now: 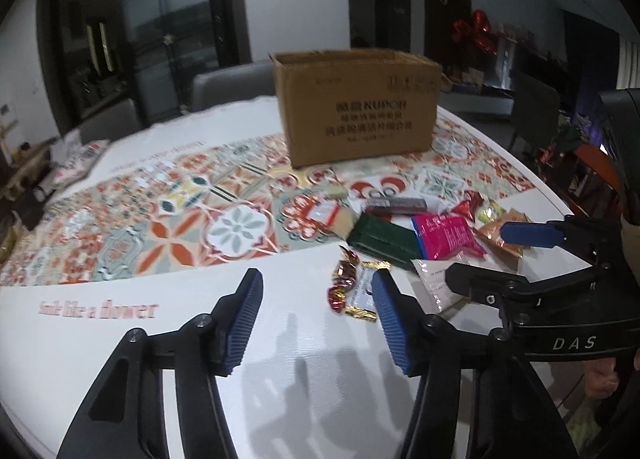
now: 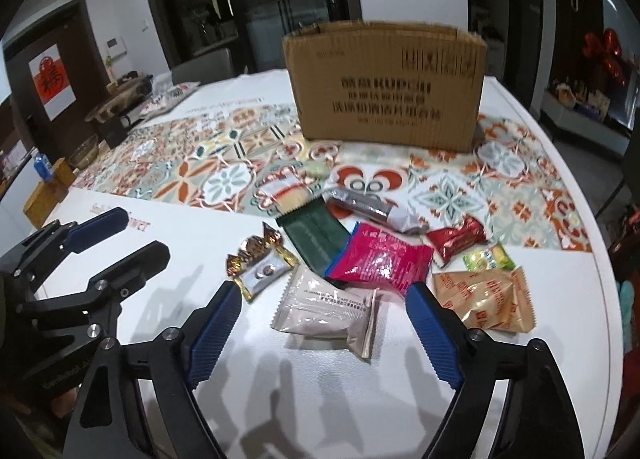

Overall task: Organize snacks
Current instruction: 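Grasp the red foil candy with the left tool while the right tool grasps a white packet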

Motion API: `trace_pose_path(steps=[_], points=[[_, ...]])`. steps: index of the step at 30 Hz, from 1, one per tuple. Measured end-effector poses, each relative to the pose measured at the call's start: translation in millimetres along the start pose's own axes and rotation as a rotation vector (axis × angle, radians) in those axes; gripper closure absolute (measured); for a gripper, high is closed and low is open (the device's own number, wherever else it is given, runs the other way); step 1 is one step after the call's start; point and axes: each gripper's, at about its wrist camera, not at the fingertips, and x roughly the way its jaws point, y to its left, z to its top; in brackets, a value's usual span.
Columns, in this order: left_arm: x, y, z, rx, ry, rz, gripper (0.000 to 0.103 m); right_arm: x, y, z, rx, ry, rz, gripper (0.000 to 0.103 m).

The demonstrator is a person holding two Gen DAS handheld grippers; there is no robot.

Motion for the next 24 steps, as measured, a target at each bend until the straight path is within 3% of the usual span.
trace_pose_path(steps=[18, 24], points=[[67.4, -3.1, 5.8, -0.017, 0.128, -0.081, 0.07, 43.9, -13.2, -1.6, 0.08, 0.14, 0.031, 0.029], [79.7, -2.6, 5.8, -0.041, 0.156, -0.094, 0.071, 58.0, -19.9, 0.0, 0.158, 0.185, 0.076, 0.036]])
